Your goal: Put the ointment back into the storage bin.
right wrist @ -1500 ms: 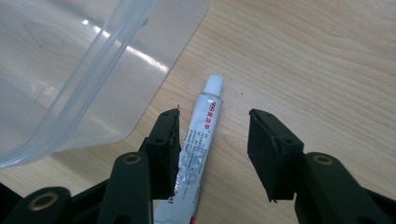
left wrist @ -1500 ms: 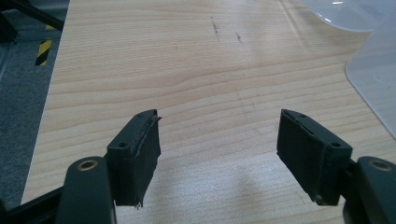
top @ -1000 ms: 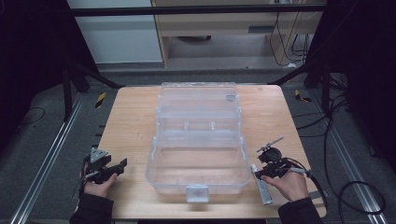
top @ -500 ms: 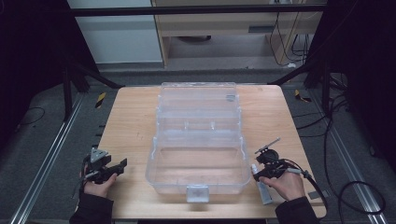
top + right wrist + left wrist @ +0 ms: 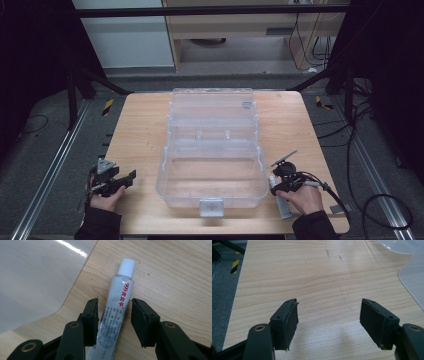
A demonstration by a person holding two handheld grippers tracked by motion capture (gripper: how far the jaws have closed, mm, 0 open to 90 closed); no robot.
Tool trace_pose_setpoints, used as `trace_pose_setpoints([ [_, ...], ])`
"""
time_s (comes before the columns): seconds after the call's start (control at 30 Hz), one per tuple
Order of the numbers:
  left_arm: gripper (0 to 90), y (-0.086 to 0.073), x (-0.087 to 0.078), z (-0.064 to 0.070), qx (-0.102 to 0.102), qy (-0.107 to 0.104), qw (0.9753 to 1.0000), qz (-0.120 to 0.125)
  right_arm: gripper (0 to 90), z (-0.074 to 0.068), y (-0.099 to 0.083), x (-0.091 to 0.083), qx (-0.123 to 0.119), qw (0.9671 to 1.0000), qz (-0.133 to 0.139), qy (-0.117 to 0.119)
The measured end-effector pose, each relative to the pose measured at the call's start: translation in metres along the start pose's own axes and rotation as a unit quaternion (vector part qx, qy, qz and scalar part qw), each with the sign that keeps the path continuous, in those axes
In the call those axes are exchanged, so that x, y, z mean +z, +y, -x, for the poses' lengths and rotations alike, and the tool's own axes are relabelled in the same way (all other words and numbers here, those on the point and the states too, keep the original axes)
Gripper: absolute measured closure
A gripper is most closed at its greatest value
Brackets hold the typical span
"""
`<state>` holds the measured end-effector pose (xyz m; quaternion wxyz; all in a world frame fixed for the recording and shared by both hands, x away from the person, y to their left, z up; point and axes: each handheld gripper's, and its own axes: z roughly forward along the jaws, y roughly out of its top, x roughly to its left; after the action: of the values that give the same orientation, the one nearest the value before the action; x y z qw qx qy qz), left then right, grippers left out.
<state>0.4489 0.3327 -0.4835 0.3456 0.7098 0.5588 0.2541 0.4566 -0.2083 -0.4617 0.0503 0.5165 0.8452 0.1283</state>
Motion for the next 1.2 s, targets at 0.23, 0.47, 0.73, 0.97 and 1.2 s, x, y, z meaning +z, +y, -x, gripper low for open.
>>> trace_pose_setpoints([
  [0.23,30.5,0.0,0.0,0.0,0.001,0.0,1.0,-0.002,62.3,0.001,0.003,0.004,0.001,1.0,-0.009,-0.002],
  [0.47,30.6,0.0,0.0,0.0,0.001,-0.001,1.0,-0.003,67.1,0.0,0.004,0.004,0.001,0.9999,-0.013,-0.005],
  [0.73,30.7,0.0,0.001,0.001,0.003,-0.002,1.0,-0.006,69.3,0.0,0.005,0.004,-0.005,0.9998,-0.021,-0.001],
  [0.97,30.7,0.0,0.002,0.001,0.003,-0.003,1.0,-0.008,69.5,0.001,0.005,0.002,-0.015,0.9996,-0.024,-0.006],
  [1.2,30.7,0.0,0.002,0.001,0.003,-0.003,0.9999,-0.009,69.7,0.008,0.002,-0.011,-0.017,0.9998,-0.012,0.004],
])
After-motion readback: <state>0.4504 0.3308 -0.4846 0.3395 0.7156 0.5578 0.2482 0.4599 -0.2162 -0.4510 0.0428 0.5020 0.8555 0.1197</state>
